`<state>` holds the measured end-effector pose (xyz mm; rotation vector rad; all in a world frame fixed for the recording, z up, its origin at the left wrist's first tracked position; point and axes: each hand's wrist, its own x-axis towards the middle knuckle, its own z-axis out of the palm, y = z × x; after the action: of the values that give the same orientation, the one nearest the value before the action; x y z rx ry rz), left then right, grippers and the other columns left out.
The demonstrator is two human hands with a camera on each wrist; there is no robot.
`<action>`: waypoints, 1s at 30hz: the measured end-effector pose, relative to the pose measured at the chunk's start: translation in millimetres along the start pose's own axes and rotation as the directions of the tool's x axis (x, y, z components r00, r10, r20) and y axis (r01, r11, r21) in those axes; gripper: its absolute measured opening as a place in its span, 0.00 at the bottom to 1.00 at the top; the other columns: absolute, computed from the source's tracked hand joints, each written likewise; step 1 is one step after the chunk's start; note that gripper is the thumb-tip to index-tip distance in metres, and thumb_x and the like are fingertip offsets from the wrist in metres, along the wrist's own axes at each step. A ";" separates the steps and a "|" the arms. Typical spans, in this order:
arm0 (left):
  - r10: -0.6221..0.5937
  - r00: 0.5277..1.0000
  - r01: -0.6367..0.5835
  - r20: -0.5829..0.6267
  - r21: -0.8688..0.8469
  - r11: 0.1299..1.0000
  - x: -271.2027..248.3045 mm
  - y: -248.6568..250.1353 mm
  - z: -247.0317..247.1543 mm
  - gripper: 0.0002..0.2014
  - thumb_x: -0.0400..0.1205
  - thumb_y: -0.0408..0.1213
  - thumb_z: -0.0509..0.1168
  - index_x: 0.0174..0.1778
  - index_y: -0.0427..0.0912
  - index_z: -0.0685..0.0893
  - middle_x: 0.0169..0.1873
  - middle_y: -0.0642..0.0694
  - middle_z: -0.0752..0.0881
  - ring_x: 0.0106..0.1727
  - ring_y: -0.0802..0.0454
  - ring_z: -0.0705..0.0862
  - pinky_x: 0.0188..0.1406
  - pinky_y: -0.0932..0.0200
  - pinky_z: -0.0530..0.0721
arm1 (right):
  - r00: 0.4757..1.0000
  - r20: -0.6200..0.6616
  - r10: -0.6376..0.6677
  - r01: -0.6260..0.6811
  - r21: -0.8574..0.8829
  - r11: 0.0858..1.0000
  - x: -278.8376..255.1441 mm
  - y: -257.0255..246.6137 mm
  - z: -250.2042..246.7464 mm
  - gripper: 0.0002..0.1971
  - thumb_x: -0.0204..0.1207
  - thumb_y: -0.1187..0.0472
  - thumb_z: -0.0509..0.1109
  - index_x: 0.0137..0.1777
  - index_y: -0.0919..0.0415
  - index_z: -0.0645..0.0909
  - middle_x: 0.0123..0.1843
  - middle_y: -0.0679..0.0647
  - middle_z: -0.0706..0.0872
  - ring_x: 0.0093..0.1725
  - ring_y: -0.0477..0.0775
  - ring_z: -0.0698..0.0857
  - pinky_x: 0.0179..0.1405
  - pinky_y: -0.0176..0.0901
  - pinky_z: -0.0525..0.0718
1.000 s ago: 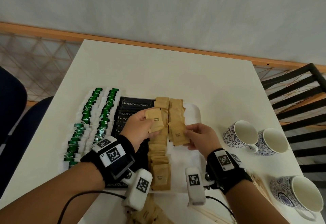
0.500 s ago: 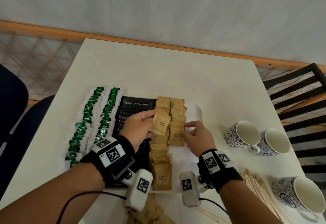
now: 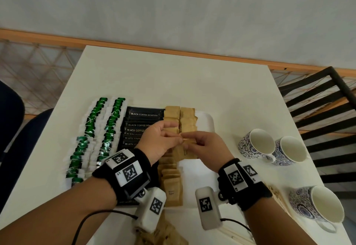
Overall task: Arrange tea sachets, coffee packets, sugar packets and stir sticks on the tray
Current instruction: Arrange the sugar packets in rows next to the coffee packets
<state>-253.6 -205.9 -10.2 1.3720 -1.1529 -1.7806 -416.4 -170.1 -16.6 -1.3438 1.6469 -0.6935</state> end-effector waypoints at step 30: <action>-0.079 0.997 0.078 0.017 0.059 0.995 -3.1 -7.6 8.7 0.12 0.83 0.25 0.60 0.60 0.41 0.79 0.56 0.42 0.85 0.55 0.47 0.87 0.47 0.63 0.88 | 0.920 -0.358 0.160 -0.147 0.065 0.987 -14.6 44.0 27.3 0.09 0.74 0.62 0.69 0.47 0.45 0.79 0.29 0.45 0.79 0.30 0.42 0.80 0.32 0.33 0.77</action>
<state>-260.7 -197.6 -14.9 1.4549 -1.1845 -1.8321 -412.6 -141.8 -62.2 -1.0892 1.9966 -0.9133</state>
